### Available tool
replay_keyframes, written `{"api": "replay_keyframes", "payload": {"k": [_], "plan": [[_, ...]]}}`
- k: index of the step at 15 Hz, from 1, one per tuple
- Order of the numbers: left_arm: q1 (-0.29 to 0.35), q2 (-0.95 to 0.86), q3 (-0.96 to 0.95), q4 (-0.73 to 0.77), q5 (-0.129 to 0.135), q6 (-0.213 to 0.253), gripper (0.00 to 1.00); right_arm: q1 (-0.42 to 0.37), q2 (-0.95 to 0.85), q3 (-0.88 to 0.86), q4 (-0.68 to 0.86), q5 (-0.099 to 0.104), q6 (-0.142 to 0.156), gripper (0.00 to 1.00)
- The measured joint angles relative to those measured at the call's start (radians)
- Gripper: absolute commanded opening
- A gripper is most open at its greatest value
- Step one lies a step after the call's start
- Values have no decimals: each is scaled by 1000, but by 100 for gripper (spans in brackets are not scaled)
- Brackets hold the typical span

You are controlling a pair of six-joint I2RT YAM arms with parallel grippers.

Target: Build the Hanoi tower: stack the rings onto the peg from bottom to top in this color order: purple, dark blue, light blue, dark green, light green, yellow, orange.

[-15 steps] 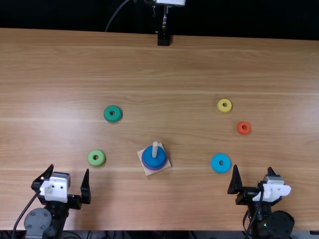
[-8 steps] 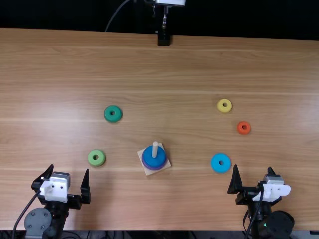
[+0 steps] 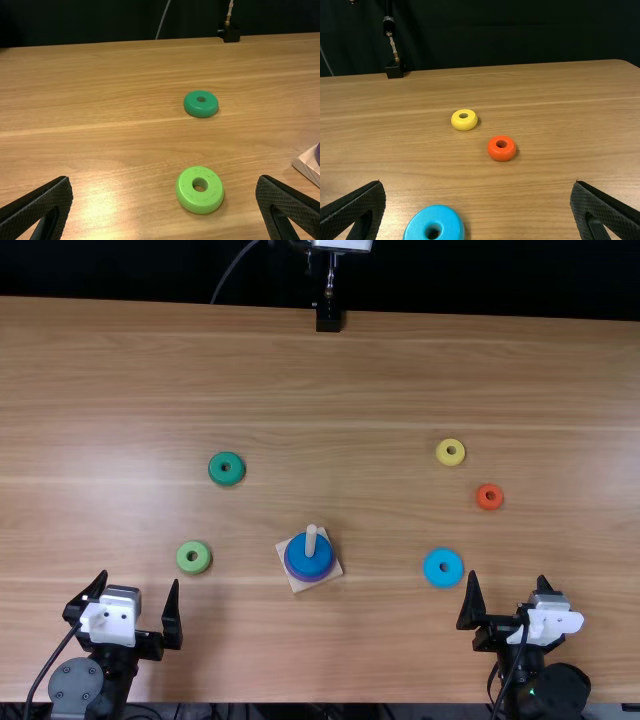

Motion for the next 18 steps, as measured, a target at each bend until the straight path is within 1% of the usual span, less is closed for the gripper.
{"api": "replay_keyframes", "payload": {"k": [4,5,7,8,9,10,12,14,15,16,17,18], "plan": [[0,0,0,0,0,0,100,0,0,1,2,0,0,100],[0,0,0,0,0,0,100,0,0,1,8,2,0,100],[0,0,0,0,0,1,100,0,0,6,68,19,0,100],[0,0,0,0,0,1,100,0,1,46,80,25,0,100],[0,0,0,0,0,0,100,0,20,109,85,26,0,100],[0,0,0,0,0,0,100,0,73,200,85,26,0,100],[0,0,0,0,0,0,100,0,221,367,2,26,0,100],[0,0,0,-1,0,1,100,2,410,541,-187,27,0,100],[0,0,0,0,0,1,100,19,515,631,-292,30,1,100],[0,0,0,0,0,0,100,56,627,715,-380,33,0,100],[0,0,0,0,0,0,100,107,759,795,-441,34,0,100],[0,0,0,0,0,0,100,150,870,841,-459,36,0,100]]}}
